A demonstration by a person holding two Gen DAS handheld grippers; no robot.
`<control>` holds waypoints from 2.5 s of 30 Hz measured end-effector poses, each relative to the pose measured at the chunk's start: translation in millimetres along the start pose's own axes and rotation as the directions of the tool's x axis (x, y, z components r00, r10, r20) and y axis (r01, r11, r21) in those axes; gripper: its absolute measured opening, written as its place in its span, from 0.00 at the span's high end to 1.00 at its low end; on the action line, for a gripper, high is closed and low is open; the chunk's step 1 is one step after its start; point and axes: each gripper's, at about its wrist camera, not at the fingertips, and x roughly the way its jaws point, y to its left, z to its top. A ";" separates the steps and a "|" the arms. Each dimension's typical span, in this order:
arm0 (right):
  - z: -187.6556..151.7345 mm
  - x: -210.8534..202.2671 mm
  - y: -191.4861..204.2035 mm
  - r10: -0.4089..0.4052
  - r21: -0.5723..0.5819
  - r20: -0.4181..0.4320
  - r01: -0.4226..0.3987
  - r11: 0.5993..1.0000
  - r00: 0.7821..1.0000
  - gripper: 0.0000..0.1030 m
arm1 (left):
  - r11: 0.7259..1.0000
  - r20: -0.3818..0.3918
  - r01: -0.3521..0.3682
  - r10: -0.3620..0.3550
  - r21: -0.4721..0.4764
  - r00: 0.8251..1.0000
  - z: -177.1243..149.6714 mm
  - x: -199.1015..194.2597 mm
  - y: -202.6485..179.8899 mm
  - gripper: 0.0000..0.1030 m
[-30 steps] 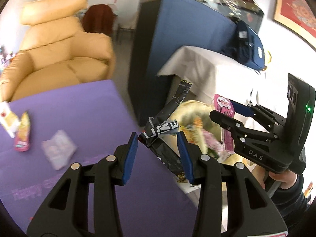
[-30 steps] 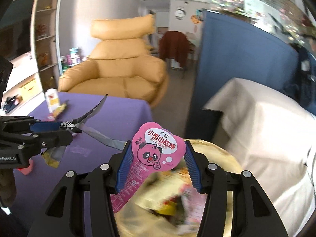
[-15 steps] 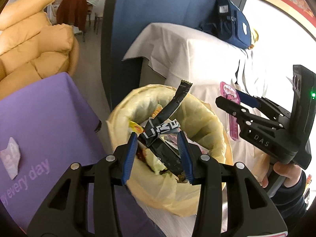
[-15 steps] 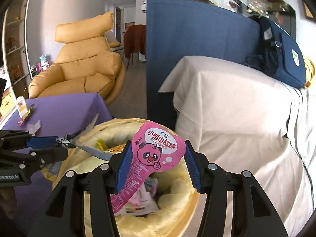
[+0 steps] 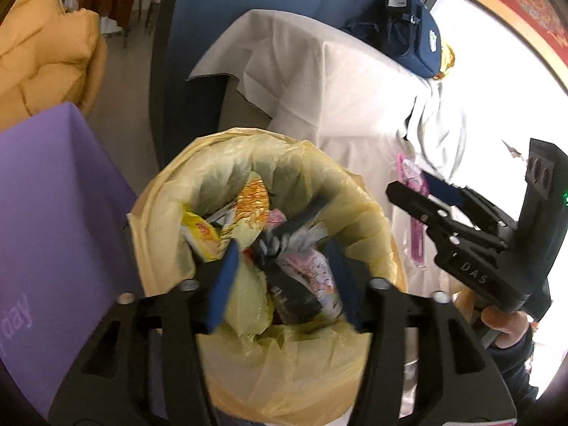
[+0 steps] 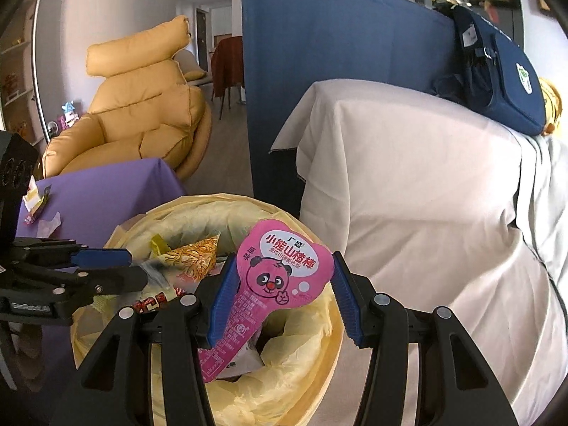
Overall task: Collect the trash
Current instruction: 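Open the left gripper over the bin while the right gripper releases the panda wrapper, then move the left gripper to the table and grasp the pink potato chips bag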
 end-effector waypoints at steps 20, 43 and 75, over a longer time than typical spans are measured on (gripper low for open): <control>4.2 16.5 64.4 0.059 -0.111 -0.027 -0.062 0.992 0.998 0.53 | 0.972 0.117 -0.208 0.221 -0.114 0.968 -32.5 -82.0 73.8 0.31; 14.3 8.0 101.8 0.207 -0.117 -0.056 -0.212 0.970 0.977 0.43 | 0.907 0.161 -0.304 0.360 -0.291 0.919 -74.4 -153.6 159.2 0.30; -16.9 59.7 278.8 0.384 -0.250 -0.256 -0.444 0.860 0.887 0.43 | 0.680 -0.029 -0.529 0.600 -0.508 0.799 -65.4 -197.0 360.0 0.53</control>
